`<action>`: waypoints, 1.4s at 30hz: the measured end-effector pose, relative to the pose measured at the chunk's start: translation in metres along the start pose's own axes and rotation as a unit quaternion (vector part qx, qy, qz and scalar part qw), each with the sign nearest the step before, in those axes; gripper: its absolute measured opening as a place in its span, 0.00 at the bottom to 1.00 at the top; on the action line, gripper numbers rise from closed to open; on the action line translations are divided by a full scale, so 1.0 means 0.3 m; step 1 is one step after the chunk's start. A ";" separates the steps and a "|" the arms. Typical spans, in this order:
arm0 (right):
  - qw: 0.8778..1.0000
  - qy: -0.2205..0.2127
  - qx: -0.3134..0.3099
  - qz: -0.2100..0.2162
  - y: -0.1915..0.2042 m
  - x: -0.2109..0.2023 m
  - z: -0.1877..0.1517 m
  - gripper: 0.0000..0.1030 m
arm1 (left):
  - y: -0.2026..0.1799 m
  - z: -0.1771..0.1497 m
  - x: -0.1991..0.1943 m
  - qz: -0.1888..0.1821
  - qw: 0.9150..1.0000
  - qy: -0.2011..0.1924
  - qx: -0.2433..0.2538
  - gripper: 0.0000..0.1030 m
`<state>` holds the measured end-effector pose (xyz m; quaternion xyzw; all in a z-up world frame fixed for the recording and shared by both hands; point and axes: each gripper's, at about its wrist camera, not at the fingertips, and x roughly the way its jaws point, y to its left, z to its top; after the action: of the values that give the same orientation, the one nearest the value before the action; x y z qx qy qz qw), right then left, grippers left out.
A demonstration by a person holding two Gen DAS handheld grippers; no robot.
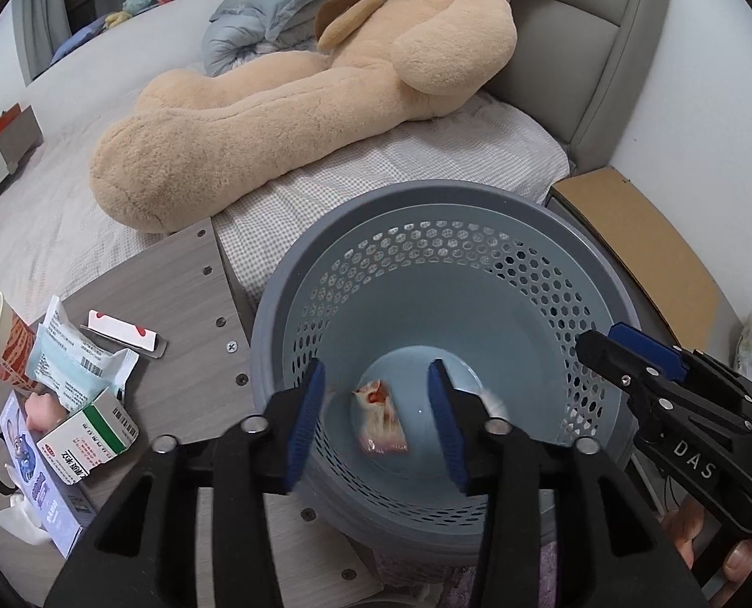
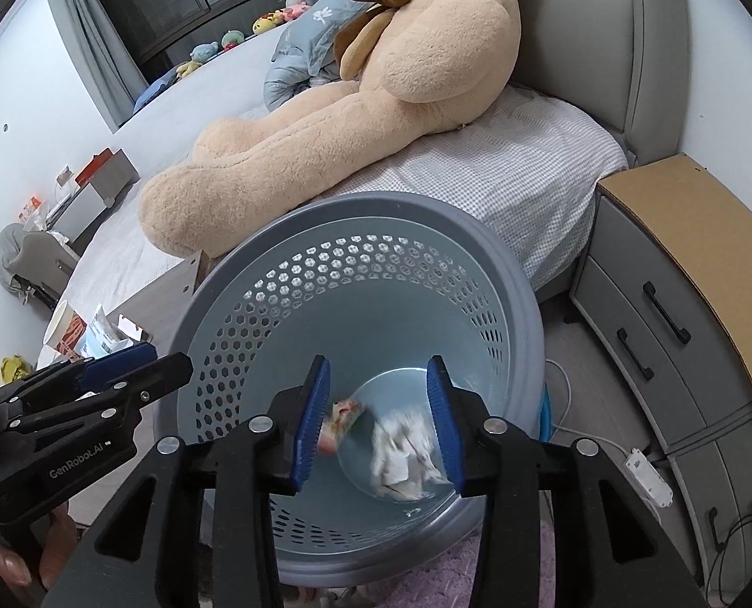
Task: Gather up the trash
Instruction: 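Carry paper and wrapper over the grey basket and open both tools, then move both tools back from the basket to the table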
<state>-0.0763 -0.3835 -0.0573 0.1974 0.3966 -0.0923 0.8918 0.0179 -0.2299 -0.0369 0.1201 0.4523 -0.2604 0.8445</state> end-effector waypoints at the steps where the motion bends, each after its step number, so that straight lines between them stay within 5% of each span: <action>1: 1.000 0.000 0.000 0.000 0.000 0.001 0.000 0.37 | 0.003 0.000 -0.004 0.002 1.000 -0.003 -0.002 0.55; 25: 1.000 -0.002 0.005 0.000 0.008 -0.021 -0.014 0.48 | 0.033 -0.014 -0.071 0.018 0.999 -0.028 -0.013 0.80; 42: 1.000 -0.018 -0.013 0.001 0.106 -0.089 -0.037 0.54 | 0.117 -0.064 -0.181 0.018 0.998 -0.055 -0.026 0.84</action>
<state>-0.0913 -0.3499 -0.0354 0.1841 0.3812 -0.0900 0.9015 -0.0010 -0.1742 -0.0040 0.0919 0.4096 -0.2396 0.8754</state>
